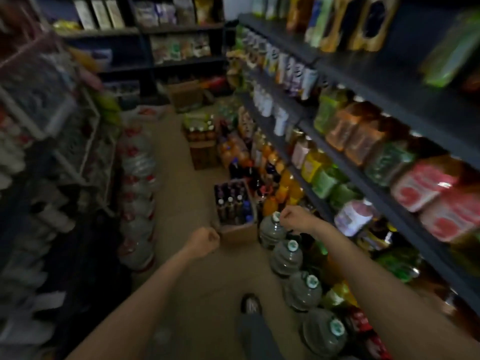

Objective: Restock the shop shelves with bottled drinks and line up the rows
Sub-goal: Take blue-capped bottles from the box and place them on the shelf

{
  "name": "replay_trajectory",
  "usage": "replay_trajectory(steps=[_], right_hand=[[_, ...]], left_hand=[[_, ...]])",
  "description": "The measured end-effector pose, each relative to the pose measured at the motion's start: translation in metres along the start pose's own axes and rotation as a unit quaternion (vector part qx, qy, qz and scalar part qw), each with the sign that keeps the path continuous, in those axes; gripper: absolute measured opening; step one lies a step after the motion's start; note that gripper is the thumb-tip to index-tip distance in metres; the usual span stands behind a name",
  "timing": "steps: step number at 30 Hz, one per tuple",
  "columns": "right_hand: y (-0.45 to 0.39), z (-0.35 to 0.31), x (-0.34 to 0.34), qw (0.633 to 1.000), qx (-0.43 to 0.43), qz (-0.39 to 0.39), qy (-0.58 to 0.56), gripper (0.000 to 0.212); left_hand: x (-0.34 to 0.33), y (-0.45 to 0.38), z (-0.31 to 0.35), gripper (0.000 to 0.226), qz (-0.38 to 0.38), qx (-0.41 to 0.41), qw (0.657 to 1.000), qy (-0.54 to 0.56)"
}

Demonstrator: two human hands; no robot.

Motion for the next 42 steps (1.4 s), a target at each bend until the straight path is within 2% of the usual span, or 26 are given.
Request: replay_trajectory(steps=[4,8,14,17,20,23,26,30,32,35,39,42], right_hand=[[-0.106,-0.024,-0.039,0.998,0.02,-0.056,-0.005,0.008],[-0.232,-0.023,-0.079,0.993,-0.012,-0.115,0.01,0.029],[-0.369,-0.014,-0.126,0.987,-0.061,-0.139,0.046,0.037],[-0.422,0.006,-0.152,0.986,-0.085,-0.128,0.059,0.03],[-0.479,0.051,-0.193,0.988,-0.108,-0.089,0.07,0.008],[-0.534,0.1,-0.253,0.98,-0.085,-0.091,0.153,0.04],[-0.581,0.136,-0.318,0.957,-0.021,-0.121,0.261,0.056],[-0.621,0.17,-0.391,0.904,0.056,-0.107,0.41,0.044],[-0.63,0.189,-0.41,0.878,0.057,-0.099,0.465,0.04],[-0.641,0.2,-0.412,0.858,0.068,-0.072,0.503,0.051],[-0.649,0.176,-0.406,0.883,0.098,-0.086,0.451,0.039],[-0.64,0.133,-0.389,0.916,0.104,-0.102,0.374,0.049]], left_hand=[[0.009,-0.091,-0.047,0.025,0.015,0.079,0.996,0.035],[0.009,-0.196,-0.073,0.022,-0.003,0.126,0.991,0.053],[0.007,-0.332,-0.116,0.024,-0.023,0.174,0.984,0.037],[-0.002,-0.401,-0.132,0.028,0.002,0.187,0.981,0.04],[-0.048,-0.475,-0.161,0.025,0.013,0.203,0.977,0.064],[-0.12,-0.53,-0.196,0.024,0.004,0.206,0.976,0.067],[-0.192,-0.563,-0.224,0.028,-0.007,0.18,0.981,0.067],[-0.266,-0.575,-0.261,0.03,-0.004,0.151,0.987,0.051],[-0.286,-0.574,-0.284,0.029,0.022,0.16,0.985,0.065],[-0.294,-0.573,-0.309,0.03,0.054,0.18,0.977,0.105],[-0.292,-0.584,-0.318,0.034,0.057,0.175,0.977,0.11],[-0.284,-0.589,-0.287,0.048,0.026,0.146,0.978,0.145]])
Point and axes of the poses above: each hand's wrist, its own y-axis away from the middle knuckle, its own x-axis out of the back of the hand, z = x × y, the point moved 8 cm from there along -y, towards the middle knuckle, and after that the axes turned 11 degrees about z, right-handed, at the moved point
